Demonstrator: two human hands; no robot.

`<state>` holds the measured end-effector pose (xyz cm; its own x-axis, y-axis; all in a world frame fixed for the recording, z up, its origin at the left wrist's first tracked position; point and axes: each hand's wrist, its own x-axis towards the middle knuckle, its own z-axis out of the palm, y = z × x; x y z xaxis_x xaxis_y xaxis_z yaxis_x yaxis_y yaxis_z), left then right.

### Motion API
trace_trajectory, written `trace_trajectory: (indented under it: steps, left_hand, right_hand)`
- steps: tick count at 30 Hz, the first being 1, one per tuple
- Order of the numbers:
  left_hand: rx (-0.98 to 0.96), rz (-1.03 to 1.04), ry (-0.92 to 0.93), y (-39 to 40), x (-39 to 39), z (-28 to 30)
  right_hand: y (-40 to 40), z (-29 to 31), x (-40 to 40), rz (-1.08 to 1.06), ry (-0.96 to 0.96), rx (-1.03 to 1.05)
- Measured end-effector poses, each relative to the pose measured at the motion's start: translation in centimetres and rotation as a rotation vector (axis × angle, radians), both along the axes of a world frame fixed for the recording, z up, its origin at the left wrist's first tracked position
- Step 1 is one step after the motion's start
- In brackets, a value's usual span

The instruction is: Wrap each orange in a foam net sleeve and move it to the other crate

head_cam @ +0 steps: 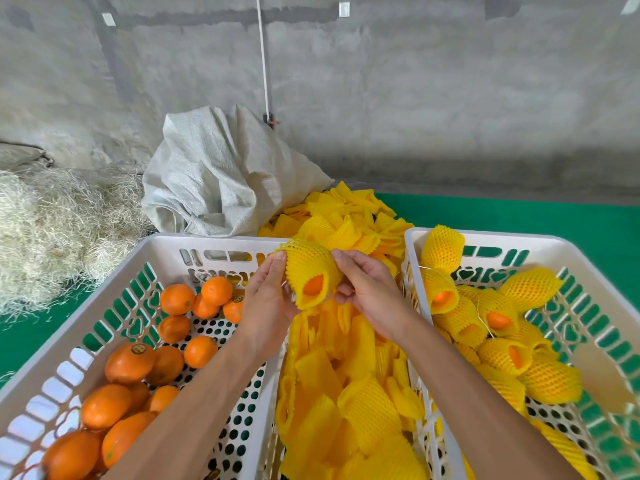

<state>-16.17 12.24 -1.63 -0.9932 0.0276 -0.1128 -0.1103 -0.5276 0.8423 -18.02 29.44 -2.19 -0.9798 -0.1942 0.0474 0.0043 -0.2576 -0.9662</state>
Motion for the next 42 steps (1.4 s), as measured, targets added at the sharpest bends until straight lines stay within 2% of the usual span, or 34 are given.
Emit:
trace_trajectory:
  steps: [3, 11, 17, 19, 23, 28, 30, 32, 35, 37, 39, 42]
  left_hand:
    - [-0.017, -0.004, -0.011, 0.2, 0.0, 0.2]
    - [-0.023, -0.033, 0.017, 0.0, 0.0, 0.0]
    - [-0.001, -0.028, 0.066, 0.0, -0.2, -0.3]
    - [0.012, -0.019, 0.079, -0.2, -0.3, -0.4]
    - [-0.060, -0.065, 0.133, -0.1, -0.1, -0.9]
    - [-0.207, -0.116, 0.200, 1.0, 0.6, -0.7]
    - [-0.316, -0.083, 0.252, 1.2, 0.8, -0.8]
    - [-0.445, -0.078, 0.321, 1.4, 0.9, -0.9]
    - [-0.513, -0.086, 0.330, 1.5, 1.2, -0.9]
    - [-0.559, -0.084, 0.333, 1.6, 1.3, -0.8]
    - [-0.599, -0.086, 0.350, 1.6, 1.3, -0.8]
    - [-0.615, -0.087, 0.354, 1.7, 1.4, -0.8]
  right_hand:
    - [0.1, 0.1, -0.1, -0.025, -0.024, -0.063]
    - [-0.3, -0.4, 0.1, -0.105, -0.036, -0.039]
    - [-0.4, 0.3, 0.4, -0.245, -0.002, 0.089]
    - [-0.6, 0.5, 0.6, -0.228, 0.044, 0.125]
    - [-1.4, 0.0, 1.3, -0.176, 0.164, 0.376]
    - [-1.0, 0.0, 1.2, -0.365, 0.251, 0.415]
    - [-0.1, 0.7, 1.0, -0.543, 0.298, 0.574]
    - [1.5, 1.2, 0.5, -0.764, 0.426, 0.750]
    - [5.0, 1.8, -0.1, -1.064, 0.544, 1.133]
    - [6.8, 1.7, -0.4, -1.144, 0.449, 1.283]
    - [7.7, 1.3, -0.6, -1.151, 0.349, 1.347]
    - [8.0, 0.9, -0.6, -1.121, 0.303, 1.409]
